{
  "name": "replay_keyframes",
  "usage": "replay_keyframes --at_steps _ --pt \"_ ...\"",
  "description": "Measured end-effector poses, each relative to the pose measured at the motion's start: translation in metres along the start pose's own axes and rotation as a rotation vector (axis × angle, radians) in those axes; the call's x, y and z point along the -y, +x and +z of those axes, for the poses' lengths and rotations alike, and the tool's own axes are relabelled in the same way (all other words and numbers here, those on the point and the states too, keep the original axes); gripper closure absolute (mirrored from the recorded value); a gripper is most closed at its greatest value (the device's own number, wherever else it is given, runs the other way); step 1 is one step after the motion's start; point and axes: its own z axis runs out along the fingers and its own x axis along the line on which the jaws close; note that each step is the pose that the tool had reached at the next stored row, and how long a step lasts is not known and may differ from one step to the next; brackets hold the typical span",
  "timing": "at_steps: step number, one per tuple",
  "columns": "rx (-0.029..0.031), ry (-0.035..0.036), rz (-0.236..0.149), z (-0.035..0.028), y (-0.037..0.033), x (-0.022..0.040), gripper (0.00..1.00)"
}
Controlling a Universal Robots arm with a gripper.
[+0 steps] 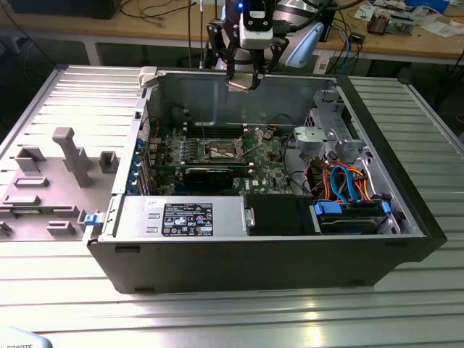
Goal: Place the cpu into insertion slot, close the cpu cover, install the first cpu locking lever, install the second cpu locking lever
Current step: 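Place the cpu into insertion slot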
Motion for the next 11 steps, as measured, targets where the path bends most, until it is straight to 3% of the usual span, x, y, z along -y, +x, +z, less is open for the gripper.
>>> replay_keyframes --at_steps 11 --pt "0.0045 -0.0006 0.048 0.0043 -0.0002 0.0006 0.46"
